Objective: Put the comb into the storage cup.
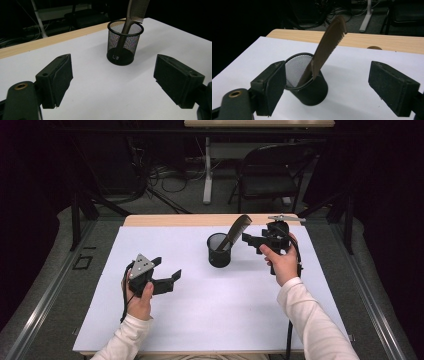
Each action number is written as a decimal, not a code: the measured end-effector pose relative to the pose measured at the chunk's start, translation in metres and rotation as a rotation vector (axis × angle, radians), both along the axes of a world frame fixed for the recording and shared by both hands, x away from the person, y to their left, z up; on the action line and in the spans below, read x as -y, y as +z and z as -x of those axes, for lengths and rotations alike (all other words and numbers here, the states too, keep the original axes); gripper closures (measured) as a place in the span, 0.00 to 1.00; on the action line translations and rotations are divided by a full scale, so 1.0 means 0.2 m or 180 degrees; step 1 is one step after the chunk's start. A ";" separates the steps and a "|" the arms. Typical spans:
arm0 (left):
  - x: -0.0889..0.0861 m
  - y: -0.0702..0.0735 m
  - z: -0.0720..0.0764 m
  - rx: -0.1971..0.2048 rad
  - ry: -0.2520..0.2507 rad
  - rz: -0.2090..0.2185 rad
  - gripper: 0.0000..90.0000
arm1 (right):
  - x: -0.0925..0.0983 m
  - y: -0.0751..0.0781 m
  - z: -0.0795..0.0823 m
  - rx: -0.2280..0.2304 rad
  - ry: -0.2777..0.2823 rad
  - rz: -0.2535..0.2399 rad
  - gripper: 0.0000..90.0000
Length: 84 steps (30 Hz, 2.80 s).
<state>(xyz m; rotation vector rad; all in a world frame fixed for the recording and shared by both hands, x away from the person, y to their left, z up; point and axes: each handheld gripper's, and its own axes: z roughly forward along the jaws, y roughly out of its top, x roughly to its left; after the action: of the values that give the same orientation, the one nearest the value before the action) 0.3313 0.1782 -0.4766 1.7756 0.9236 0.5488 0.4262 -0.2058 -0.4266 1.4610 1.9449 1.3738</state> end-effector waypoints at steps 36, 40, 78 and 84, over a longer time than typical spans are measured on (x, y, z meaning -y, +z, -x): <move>-0.04 0.01 -0.01 -0.0059 -0.0043 0.0053 0.18 | -0.17 -0.03 0.45 0.0474 0.0721 0.0474 0.02; -0.04 0.01 -0.01 -0.0055 -0.0039 0.0061 0.18 | -0.19 -0.08 0.48 0.0456 0.0787 0.0503 0.00; -0.05 0.01 -0.01 -0.0033 -0.0050 0.0078 0.18 | -0.17 -0.42 0.68 0.0464 0.0789 0.0499 0.00; -0.06 0.01 -0.01 -0.0025 -0.0056 0.0092 0.18 | -0.16 -0.47 0.67 0.0417 0.0740 0.0465 0.00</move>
<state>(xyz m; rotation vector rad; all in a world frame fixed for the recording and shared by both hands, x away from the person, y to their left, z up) 0.3336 0.1897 -0.4747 1.7594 0.9163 0.5152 0.2928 -0.1748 -0.5204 1.0792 2.1314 1.3510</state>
